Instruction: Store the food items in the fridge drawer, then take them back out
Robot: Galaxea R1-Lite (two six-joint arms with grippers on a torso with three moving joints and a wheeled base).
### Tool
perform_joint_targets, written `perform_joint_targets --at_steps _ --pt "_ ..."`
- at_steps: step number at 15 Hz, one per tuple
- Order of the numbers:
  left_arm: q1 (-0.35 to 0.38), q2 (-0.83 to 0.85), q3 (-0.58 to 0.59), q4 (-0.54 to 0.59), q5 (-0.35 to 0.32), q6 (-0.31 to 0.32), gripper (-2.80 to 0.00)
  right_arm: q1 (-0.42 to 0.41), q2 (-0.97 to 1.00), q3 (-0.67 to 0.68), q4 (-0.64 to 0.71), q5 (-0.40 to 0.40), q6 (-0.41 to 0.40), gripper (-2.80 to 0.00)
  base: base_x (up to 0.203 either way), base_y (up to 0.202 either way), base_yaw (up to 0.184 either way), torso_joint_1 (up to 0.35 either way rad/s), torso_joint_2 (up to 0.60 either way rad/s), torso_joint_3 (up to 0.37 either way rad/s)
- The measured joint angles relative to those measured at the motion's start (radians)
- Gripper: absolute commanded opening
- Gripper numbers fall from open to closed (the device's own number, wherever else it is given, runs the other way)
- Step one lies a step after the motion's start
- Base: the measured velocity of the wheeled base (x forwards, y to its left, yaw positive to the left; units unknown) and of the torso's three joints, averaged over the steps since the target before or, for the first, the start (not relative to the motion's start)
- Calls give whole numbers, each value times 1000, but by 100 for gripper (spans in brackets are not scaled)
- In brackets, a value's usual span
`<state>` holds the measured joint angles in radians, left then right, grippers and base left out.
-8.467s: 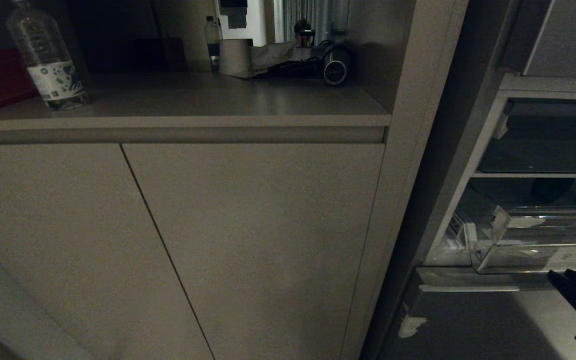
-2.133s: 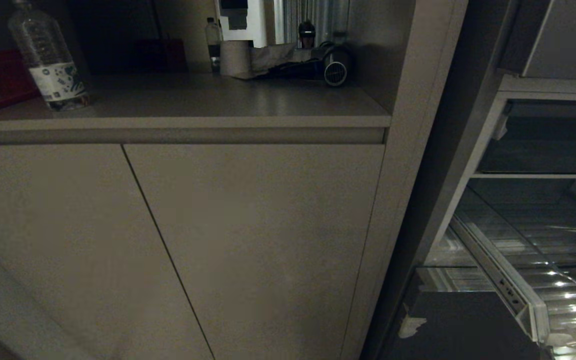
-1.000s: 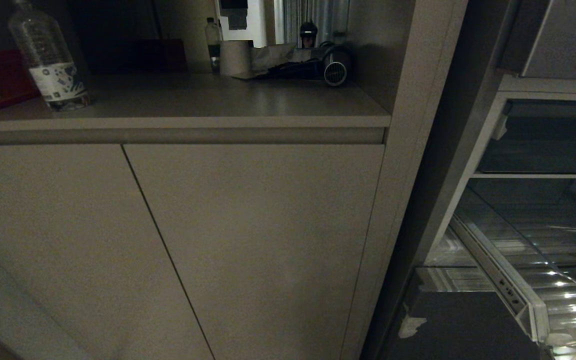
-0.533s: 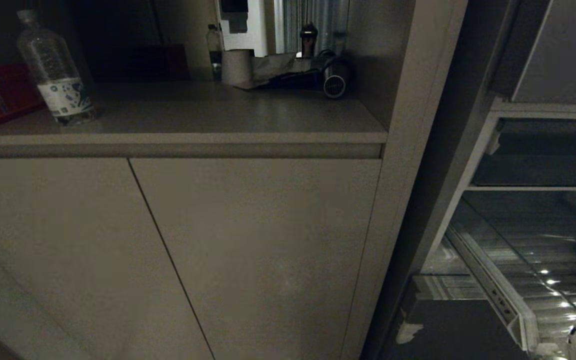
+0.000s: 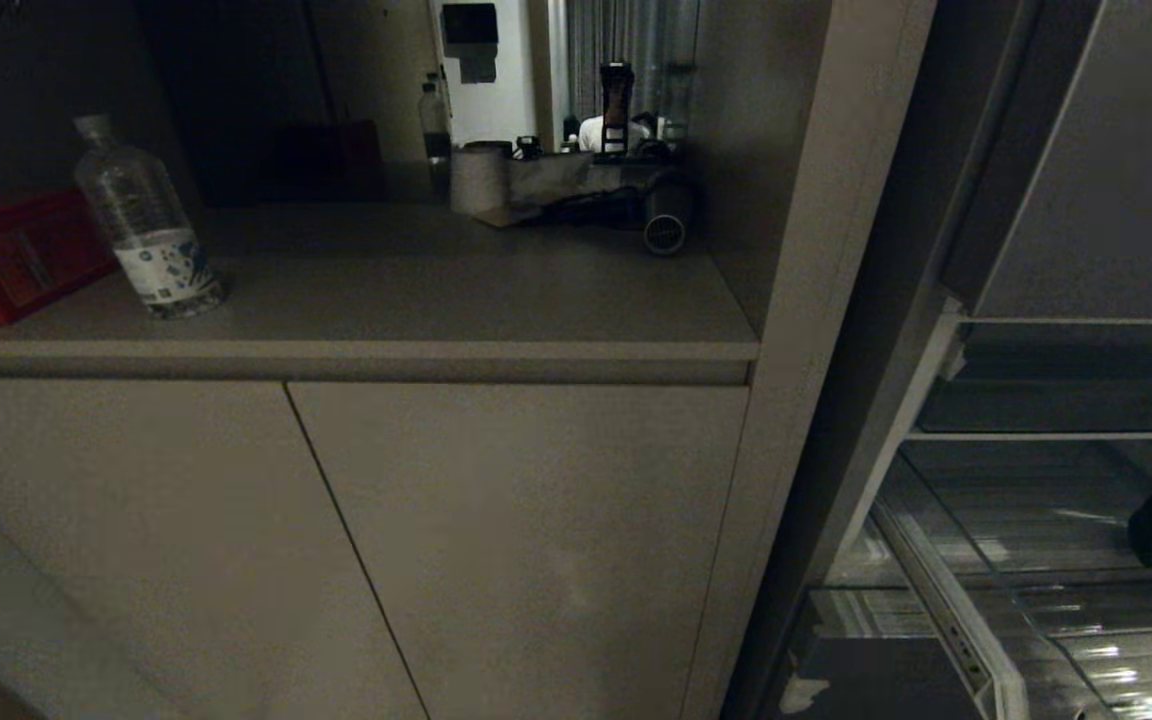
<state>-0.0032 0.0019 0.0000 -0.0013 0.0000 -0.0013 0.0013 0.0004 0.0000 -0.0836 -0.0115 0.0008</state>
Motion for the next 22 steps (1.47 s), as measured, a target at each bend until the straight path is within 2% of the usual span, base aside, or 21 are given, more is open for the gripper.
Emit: perform_joint_targets --at_steps 17,22 --pt "0 0 0 0 0 0 -280 0 0 0 1 -2 16 -280 0 0 0 152 -326 -178" --pt "-1 0 0 0 0 0 -280 0 0 0 0 -2 16 -280 0 0 0 5 -12 -5"
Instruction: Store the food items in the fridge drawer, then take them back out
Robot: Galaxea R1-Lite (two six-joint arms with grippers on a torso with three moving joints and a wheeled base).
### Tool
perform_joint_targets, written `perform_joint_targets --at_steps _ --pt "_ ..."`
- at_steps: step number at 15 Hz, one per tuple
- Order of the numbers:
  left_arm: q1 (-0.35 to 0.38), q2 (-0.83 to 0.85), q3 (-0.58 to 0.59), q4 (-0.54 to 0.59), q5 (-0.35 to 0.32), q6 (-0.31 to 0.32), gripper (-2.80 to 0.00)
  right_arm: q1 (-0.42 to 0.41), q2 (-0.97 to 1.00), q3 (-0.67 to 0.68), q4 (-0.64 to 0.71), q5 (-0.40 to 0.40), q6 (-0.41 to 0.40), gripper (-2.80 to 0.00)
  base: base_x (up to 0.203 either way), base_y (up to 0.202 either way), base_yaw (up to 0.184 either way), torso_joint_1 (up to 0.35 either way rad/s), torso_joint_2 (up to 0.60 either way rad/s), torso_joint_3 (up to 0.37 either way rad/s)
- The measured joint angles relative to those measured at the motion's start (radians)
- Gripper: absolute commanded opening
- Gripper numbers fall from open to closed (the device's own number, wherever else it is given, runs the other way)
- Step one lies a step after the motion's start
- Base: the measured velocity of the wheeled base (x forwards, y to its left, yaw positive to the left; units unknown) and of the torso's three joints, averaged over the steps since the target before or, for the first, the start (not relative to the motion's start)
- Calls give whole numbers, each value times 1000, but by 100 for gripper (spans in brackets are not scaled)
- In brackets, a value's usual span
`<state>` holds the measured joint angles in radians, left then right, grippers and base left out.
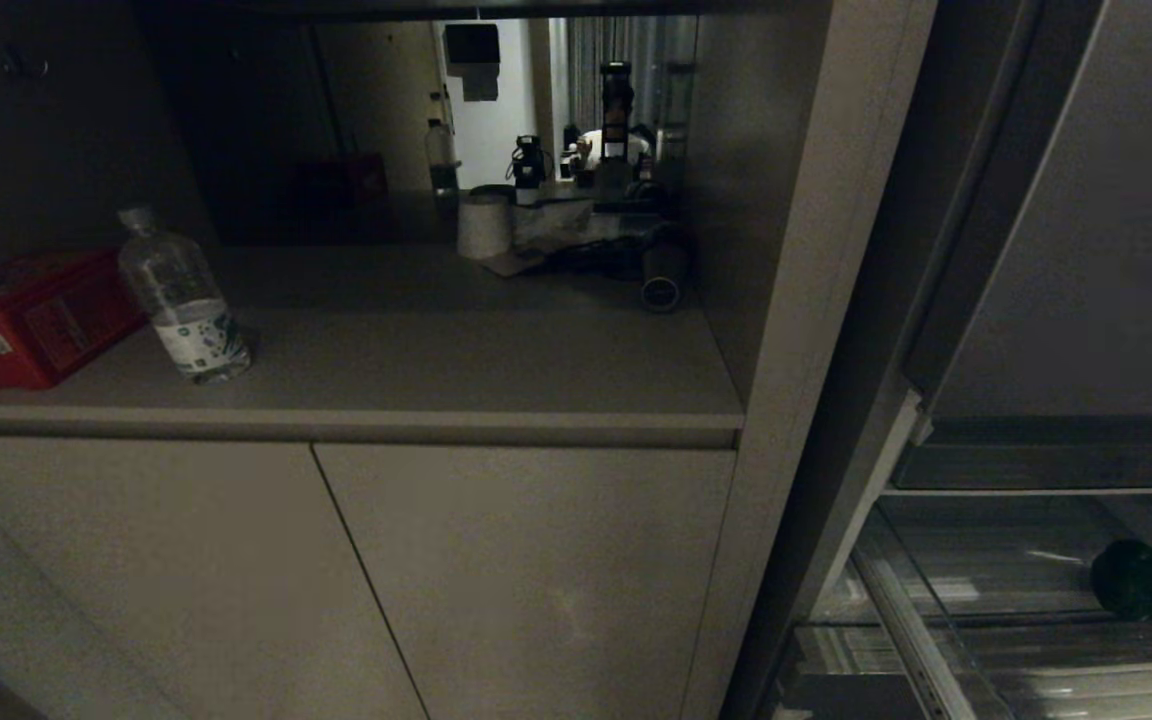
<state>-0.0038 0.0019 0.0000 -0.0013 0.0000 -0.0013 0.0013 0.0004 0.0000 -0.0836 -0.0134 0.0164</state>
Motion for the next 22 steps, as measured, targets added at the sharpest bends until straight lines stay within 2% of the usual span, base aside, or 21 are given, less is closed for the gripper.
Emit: perform_joint_targets --at_steps 18,22 --pt "0 0 0 -1 0 0 -280 0 0 0 0 0 -1 -280 0 0 0 0 0 0" --pt "2 0 0 -1 0 0 -280 0 0 0 0 1 -1 -280 -1 -162 -3 1 2 4"
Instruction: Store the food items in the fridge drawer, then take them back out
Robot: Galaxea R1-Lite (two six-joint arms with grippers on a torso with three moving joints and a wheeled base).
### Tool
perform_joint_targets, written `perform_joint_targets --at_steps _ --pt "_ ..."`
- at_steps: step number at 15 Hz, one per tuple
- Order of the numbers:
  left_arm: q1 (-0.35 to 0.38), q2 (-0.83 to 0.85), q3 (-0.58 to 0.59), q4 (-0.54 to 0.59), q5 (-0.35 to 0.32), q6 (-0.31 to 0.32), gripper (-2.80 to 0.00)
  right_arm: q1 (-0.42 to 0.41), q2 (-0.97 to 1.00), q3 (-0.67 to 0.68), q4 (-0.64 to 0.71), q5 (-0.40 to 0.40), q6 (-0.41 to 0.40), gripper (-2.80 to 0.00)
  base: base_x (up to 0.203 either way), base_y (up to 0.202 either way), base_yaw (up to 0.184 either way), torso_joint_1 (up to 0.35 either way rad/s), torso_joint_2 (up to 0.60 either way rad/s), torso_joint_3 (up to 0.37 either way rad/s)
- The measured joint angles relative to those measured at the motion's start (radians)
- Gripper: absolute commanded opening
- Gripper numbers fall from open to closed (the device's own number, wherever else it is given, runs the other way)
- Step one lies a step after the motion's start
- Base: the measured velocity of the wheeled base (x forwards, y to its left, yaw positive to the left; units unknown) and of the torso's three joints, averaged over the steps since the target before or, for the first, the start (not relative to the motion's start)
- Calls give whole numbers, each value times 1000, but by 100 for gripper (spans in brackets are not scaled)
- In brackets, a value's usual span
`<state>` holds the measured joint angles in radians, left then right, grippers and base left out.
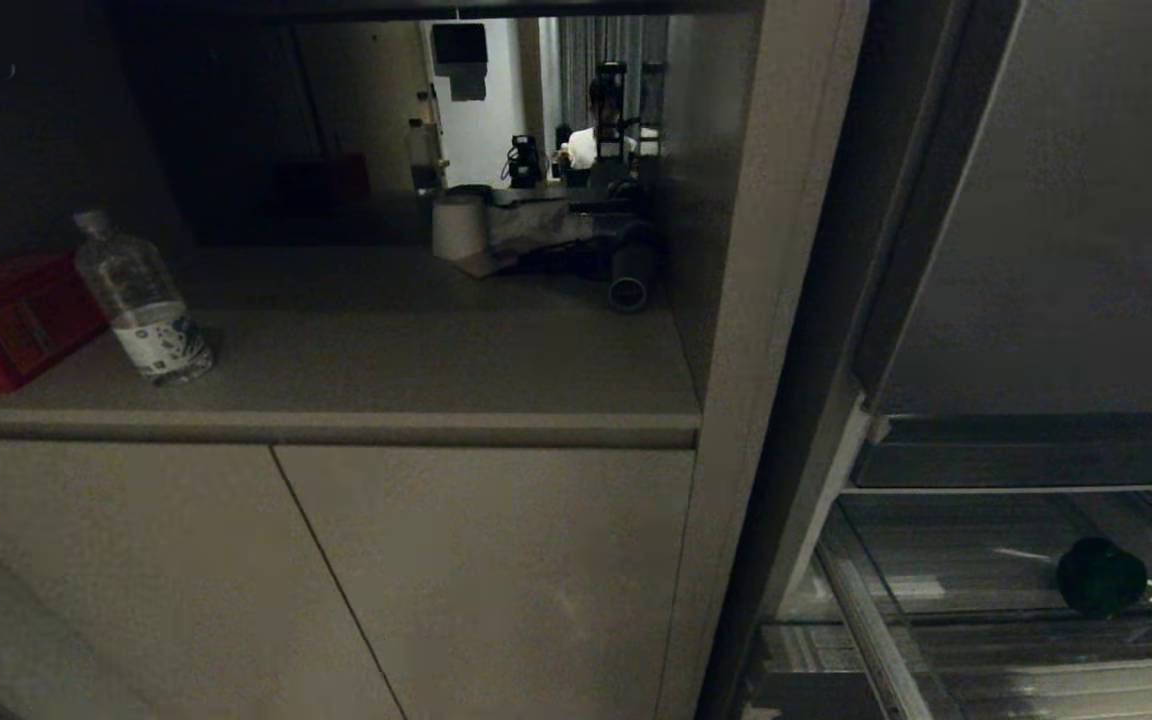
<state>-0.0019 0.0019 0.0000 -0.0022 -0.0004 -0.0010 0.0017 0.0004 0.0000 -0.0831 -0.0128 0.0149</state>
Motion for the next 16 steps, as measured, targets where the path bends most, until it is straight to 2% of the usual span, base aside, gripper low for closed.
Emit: perform_joint_targets --at_steps 5,16 --pt "-1 0 0 0 0 0 -280 1 0 0 0 0 0 -280 0 -160 1 5 1 2" --pt "-2 0 0 1 0 0 -280 0 0 0 0 1 -17 -280 0 0 0 0 0 0"
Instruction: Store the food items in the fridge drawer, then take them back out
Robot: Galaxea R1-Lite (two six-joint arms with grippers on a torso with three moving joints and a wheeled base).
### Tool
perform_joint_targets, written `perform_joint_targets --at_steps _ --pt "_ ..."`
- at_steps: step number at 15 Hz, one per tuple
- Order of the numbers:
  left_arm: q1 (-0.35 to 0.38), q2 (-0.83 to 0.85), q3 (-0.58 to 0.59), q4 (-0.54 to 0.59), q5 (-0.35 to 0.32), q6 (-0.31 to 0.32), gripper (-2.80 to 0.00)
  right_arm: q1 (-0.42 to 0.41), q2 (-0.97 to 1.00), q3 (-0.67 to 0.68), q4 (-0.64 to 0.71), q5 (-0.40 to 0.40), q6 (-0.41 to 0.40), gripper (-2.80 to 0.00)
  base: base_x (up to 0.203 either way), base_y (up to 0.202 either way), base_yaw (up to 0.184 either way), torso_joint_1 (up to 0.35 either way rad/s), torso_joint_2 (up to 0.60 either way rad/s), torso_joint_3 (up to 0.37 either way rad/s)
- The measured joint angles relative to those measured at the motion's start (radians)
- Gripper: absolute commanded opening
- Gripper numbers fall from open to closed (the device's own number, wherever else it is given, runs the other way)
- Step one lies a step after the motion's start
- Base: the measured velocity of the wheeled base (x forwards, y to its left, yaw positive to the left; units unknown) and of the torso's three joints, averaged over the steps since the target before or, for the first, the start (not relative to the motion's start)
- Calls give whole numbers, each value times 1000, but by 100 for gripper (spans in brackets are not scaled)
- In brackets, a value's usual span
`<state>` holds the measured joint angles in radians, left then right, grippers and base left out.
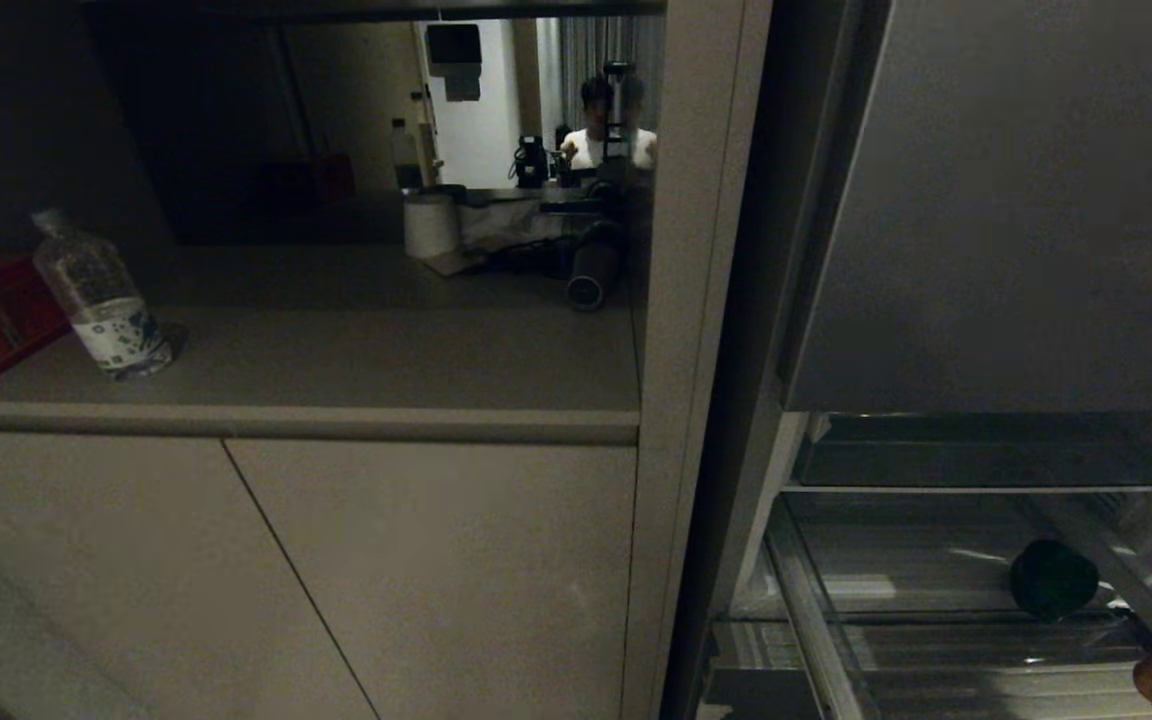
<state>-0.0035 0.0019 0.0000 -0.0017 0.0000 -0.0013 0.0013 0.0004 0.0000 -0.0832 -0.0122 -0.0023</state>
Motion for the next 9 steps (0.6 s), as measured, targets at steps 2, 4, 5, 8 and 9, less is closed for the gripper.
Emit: perform_joint_targets --at_steps 2,4,5,8,9 --pt "0 0 0 0 0 0 -280 -2 4 -16 40 -21 -3 -280 0 0 0 0 0 0" --pt "1 0 0 0 0 0 -280 -4 58 -131 150 -52 2 -280 0 0 0 0 0 0" --pt "0 0 0 0 0 0 -280 -4 112 -203 211 -63 7 -280 0 0 0 0 0 0" --pt "0 0 0 0 0 0 -280 -14 363 -397 349 -102 35 -280 0 0 0 0 0 0" --pt "0 0 0 0 0 0 -280 -18 453 -443 368 -113 49 -280 0 0 0 0 0 0"
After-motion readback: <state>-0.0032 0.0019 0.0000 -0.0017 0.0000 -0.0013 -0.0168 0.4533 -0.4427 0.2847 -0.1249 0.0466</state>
